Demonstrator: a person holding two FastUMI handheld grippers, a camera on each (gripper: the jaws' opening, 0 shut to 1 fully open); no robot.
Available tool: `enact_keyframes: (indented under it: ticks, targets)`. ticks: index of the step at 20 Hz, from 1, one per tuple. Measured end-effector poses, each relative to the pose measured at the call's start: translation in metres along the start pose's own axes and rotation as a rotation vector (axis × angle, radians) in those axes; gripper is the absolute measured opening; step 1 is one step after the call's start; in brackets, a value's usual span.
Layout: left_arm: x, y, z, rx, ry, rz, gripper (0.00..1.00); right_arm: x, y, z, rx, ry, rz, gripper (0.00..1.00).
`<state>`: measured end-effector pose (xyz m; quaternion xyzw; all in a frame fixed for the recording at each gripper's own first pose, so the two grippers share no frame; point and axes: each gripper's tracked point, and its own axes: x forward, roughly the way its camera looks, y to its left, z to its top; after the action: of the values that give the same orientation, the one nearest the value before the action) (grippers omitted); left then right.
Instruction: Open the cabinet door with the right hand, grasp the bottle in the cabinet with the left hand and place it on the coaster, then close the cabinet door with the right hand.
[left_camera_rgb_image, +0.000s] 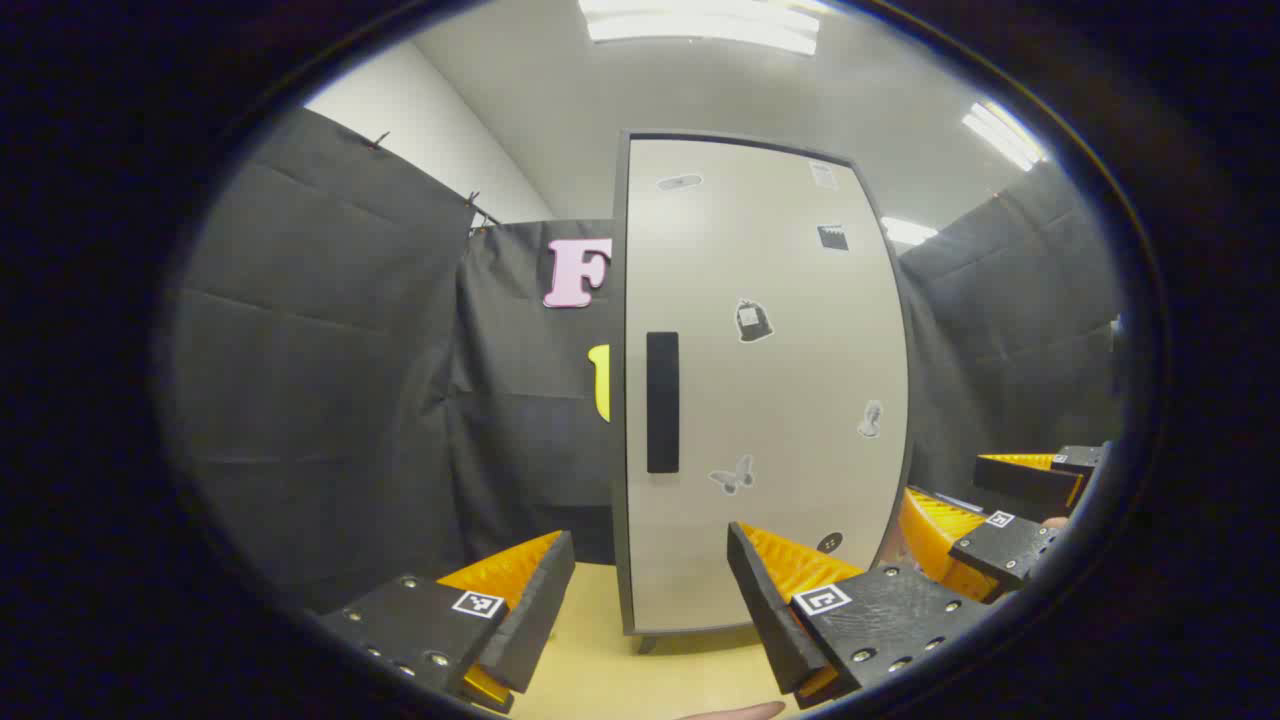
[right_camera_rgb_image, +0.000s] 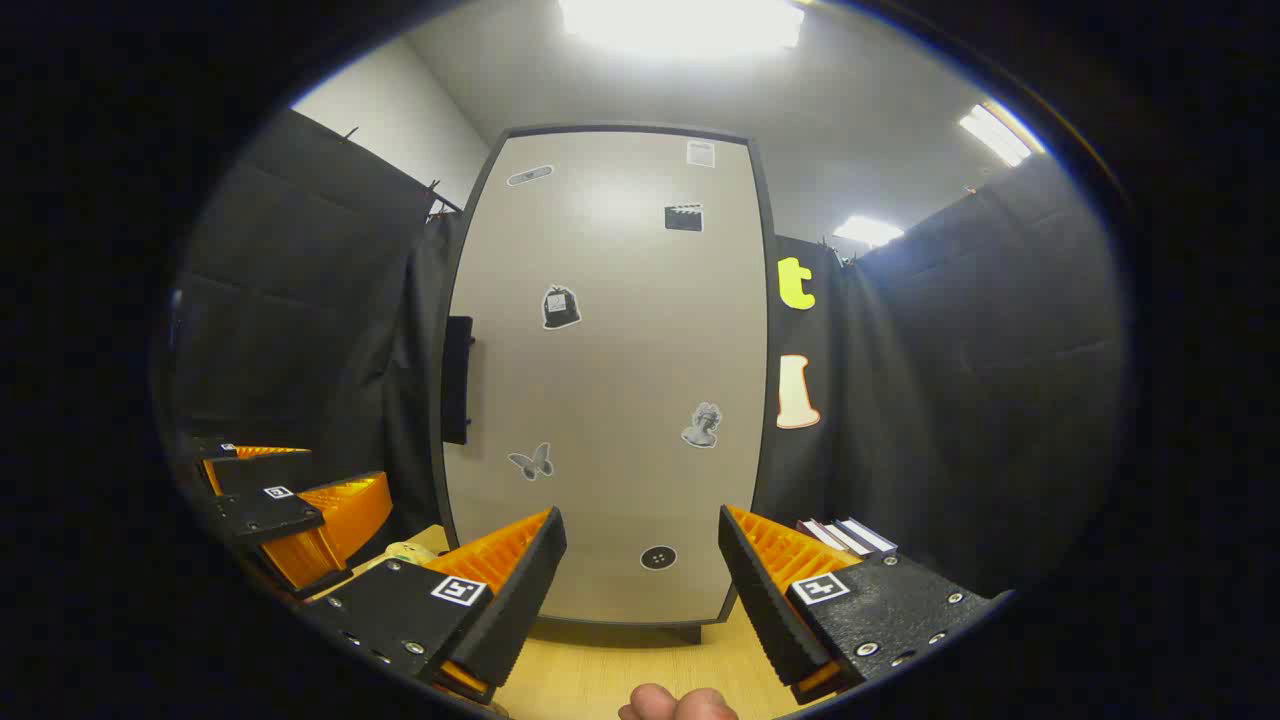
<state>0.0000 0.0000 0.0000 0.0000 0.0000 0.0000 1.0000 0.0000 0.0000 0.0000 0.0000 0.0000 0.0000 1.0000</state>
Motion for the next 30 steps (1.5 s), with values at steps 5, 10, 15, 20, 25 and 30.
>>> enact_keyframes:
  ticks: [5, 10, 15, 20, 25, 30]
  targets:
    - [0.008, -0.001, 0.001, 0.013, -0.003, -0.009, 0.89, 0.008, -0.003, 0.001, 0.006, 0.004, -0.018, 0.95]
    - [0.010, 0.001, 0.003, 0.025, -0.002, -0.004, 0.88, 0.009, 0.000, 0.006, 0.014, -0.009, -0.009, 0.96]
    - [0.009, -0.005, 0.000, 0.026, 0.006, -0.020, 0.89, 0.005, 0.000, 0.008, 0.011, -0.020, 0.002, 0.95]
    - [0.007, -0.004, -0.001, 0.038, 0.003, -0.007, 0.88, 0.005, 0.005, 0.007, 0.026, -0.008, 0.038, 0.95]
    - [0.001, -0.004, 0.000, 0.061, 0.002, 0.012, 0.89, 0.006, 0.005, 0.009, 0.054, 0.000, 0.054, 0.95]
    - [-0.012, -0.001, 0.006, 0.044, -0.014, 0.021, 0.89, 0.007, 0.005, 0.005, 0.043, 0.007, 0.064, 0.95]
